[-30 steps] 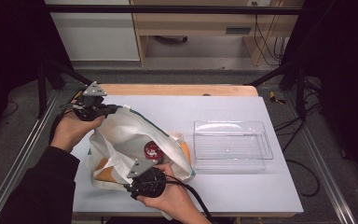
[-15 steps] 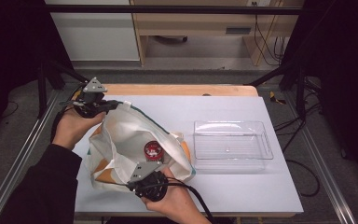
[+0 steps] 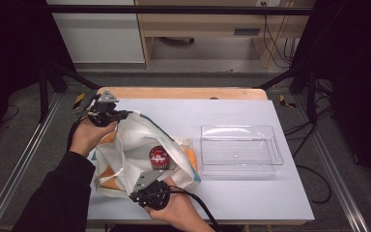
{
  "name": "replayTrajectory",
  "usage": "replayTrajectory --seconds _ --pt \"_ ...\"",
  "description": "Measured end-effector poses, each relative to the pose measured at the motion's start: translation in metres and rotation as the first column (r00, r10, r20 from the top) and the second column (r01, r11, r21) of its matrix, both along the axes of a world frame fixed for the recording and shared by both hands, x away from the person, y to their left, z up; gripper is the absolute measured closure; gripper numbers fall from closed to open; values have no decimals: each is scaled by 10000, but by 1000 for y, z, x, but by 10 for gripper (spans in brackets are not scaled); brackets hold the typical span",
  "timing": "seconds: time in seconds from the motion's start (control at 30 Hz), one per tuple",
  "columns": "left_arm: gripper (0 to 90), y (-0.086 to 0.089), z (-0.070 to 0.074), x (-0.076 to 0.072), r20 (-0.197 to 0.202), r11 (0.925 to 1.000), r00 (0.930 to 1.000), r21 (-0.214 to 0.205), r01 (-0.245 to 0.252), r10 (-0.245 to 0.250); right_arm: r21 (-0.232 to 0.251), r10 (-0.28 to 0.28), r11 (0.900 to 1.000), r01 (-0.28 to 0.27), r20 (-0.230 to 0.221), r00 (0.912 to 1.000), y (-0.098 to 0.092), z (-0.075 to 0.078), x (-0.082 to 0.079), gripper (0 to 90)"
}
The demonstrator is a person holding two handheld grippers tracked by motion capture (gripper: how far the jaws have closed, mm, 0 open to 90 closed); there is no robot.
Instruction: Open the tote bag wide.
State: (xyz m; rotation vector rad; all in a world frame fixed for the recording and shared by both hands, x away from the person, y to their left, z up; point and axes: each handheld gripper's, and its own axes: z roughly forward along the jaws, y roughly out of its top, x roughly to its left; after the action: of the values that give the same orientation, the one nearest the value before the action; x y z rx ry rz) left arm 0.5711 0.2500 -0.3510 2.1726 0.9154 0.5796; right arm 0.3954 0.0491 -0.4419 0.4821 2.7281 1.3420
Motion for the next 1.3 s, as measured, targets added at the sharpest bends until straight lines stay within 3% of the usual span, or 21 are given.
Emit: replayTrajectory --seconds 0.3,0.43,0.53,0.57,0.7,0.73,0.83,0.9,0.93,1.03,1.1,1.17,1.2,1.3 --pt "886 1 -14 0 -180 10000 9998 55 -79 79 -1 24 10000 -24 -80 10000 -1 -4 -1 895" --pt "872 0 -11 -6 34 10000 10000 38 -83 83 110 -26 9999 28 -188 9998 -3 -4 -1 883" --pt "828 -2 -5 -15 431 9999 9991 104 32 -36 70 -134 9999 134 -30 9999 -4 -1 -2 798" --pt "737 -3 0 -23 803 9998 9968 180 -57 42 159 -243 9996 241 93 9997 -8 4 -2 745" --pt "642 -5 8 -38 1398 9998 9902 168 -57 33 293 -425 9987 418 233 9988 -14 14 -2 629" --pt "559 -5 15 -48 1687 9997 9855 123 -190 166 195 -438 9989 432 354 9984 -18 21 -3 579" --pt "500 -5 20 -60 1924 9998 9811 -1 -223 219 212 -557 9983 547 495 9972 -24 29 -5 547" --pt "479 -5 23 -73 2135 9996 9765 -137 -266 289 231 -618 9979 604 649 9960 -32 39 -6 519" --pt "434 -6 24 -86 2358 9994 9712 16 -343 329 210 -709 9974 694 789 9944 -39 47 -6 478" --pt "394 -5 24 -98 2552 9989 9658 15 -472 453 91 -863 9963 858 875 9924 -47 53 -4 434" --pt "348 -2 19 -118 2809 9970 9568 -50 -774 757 -73 -1070 9941 1084 1050 9887 -57 59 -2 376" --pt "318 -1 17 -124 2839 9960 9548 -160 -874 883 -140 -1134 9932 1157 1128 9871 -62 63 -1 360" --pt "309 2 12 -136 2968 9938 9485 -396 -1038 1109 -176 -1287 9911 1319 1245 9838 -69 69 1 332" --pt "293 4 5 -148 2967 9915 9463 -577 -1166 1286 -147 -1464 9886 1501 1464 9783 -76 77 5 304"
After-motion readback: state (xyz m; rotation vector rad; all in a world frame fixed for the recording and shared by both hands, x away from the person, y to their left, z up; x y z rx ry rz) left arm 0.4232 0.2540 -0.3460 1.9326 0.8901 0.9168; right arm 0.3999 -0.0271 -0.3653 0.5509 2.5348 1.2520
